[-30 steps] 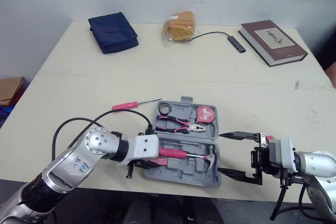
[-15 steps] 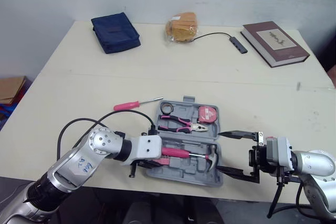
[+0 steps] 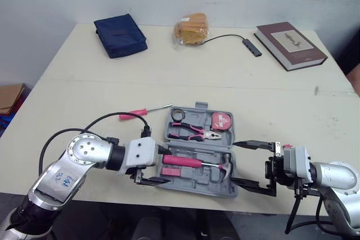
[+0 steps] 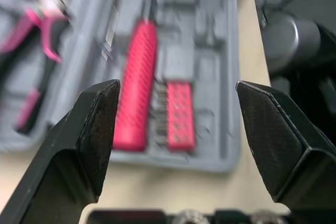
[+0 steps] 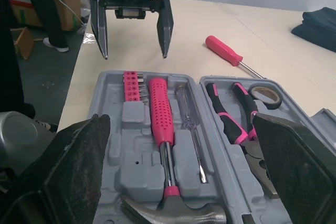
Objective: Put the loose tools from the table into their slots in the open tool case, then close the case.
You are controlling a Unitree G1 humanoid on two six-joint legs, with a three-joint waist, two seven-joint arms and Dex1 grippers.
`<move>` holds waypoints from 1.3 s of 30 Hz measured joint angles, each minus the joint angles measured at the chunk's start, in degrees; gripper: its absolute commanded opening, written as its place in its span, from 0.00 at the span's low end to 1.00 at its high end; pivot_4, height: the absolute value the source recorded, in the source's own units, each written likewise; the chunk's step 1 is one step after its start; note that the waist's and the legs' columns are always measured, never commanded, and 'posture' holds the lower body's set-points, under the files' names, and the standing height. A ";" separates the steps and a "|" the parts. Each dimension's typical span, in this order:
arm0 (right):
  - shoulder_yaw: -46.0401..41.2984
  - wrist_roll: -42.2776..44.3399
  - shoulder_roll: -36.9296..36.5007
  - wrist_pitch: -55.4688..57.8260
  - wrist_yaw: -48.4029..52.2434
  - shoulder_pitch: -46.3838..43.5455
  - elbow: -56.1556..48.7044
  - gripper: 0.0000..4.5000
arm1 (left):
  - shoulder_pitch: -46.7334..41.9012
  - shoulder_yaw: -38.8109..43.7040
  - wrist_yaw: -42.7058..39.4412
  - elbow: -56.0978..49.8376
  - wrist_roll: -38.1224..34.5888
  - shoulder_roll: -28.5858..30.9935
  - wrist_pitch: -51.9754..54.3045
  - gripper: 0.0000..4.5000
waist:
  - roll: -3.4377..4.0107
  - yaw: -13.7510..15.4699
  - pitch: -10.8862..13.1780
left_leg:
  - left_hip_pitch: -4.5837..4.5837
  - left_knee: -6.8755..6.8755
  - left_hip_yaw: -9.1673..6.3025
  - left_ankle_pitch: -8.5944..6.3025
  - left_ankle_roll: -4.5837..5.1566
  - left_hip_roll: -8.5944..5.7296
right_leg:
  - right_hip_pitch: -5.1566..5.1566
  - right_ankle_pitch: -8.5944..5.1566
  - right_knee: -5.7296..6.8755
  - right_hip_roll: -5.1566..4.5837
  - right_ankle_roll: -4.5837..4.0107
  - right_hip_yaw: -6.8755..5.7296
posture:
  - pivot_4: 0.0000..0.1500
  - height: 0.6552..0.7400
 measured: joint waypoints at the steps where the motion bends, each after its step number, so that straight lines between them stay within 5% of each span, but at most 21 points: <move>1: 0.00 0.00 0.00 0.00 -0.02 0.11 0.00 1.00 | 0.49 0.43 -0.78 1.94 -0.13 -0.26 -2.29 0.51 | 0.00 -0.09 0.00 | 0.01 -0.02 0.01 0.00 0.00 0.00 | 0.00 0.00 -0.01 0.00 0.00 0.01 | 1.00 1.00; 7: -0.08 0.00 -0.06 0.14 -0.15 1.35 0.00 1.00 | 0.94 -1.96 -2.12 7.90 3.30 -0.85 -8.84 0.01 | 0.00 -0.08 0.00 | 0.00 -0.01 0.01 0.00 0.01 -0.02 | 0.00 0.00 -0.01 -0.01 0.01 0.01 | 1.00 1.00; 30: -0.76 -0.38 -0.12 0.63 -1.43 2.60 0.23 1.00 | -7.30 -13.48 -2.42 8.07 15.14 0.69 -5.61 0.01 | 0.42 -0.09 -0.42 | 0.27 -0.03 0.11 -0.01 0.04 -0.03 | 0.25 0.00 0.07 0.04 0.01 0.11 | 1.00 1.00; 36: -1.81 -0.78 -0.12 0.22 -2.15 2.22 1.17 1.00 | -6.23 -12.74 -1.63 10.57 14.82 -1.80 -7.99 0.01 | 0.48 0.33 -0.48 | 1.05 -0.25 0.08 -0.06 0.16 -0.06 | 1.07 -0.01 -0.24 -0.06 0.03 0.07 | 1.00 1.00; 39: -4.75 -0.82 -0.24 -0.66 -2.84 2.65 2.72 1.00 | -2.42 -8.57 0.21 14.22 9.08 -6.25 -8.74 0.01 | 0.23 0.41 -0.33 | 0.93 -0.26 0.06 -0.08 0.18 -0.03 | 0.90 -0.02 -0.25 -0.10 0.03 0.06 | 1.00 1.00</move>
